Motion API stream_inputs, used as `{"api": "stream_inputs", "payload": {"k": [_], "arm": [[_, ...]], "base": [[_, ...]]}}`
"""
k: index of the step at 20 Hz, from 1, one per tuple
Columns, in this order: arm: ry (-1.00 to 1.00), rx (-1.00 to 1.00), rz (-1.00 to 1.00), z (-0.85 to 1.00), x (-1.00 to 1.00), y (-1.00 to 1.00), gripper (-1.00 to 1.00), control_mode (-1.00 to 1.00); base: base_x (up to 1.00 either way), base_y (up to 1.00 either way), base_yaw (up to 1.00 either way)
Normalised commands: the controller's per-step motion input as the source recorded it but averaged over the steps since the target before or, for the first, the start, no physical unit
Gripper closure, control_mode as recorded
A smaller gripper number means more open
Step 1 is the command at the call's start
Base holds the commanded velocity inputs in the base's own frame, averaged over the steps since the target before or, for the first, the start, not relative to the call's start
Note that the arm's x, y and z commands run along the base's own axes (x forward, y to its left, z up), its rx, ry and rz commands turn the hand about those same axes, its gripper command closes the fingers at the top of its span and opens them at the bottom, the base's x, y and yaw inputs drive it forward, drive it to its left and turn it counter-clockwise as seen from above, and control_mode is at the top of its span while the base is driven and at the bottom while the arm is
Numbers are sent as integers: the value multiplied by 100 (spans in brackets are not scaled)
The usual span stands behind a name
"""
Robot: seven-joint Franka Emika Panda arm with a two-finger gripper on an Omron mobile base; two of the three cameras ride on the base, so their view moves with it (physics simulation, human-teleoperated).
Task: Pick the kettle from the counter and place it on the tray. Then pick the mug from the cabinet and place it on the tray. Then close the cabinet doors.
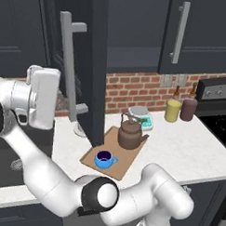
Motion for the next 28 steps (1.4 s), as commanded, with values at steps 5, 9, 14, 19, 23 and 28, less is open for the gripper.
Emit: {"api": "stream_inputs", "payload": {"k": [5,9,14,19,23,28], "arm": [[0,-8,0,-1,-10,-84,100,-100],[0,-10,8,-8,2,-81,100,-100],[0,-13,15,-1,19,-61,100,-100],[0,-14,18,0,36,-46,100,-100],[-3,-9,22,0,62,-24,100,-100],[-15,-5,26,0,53,-4,100,-100]], "base": [[0,0,0],[0,0,0],[0,0,0],[0,0,0],[0,0,0],[0,0,0]]}}
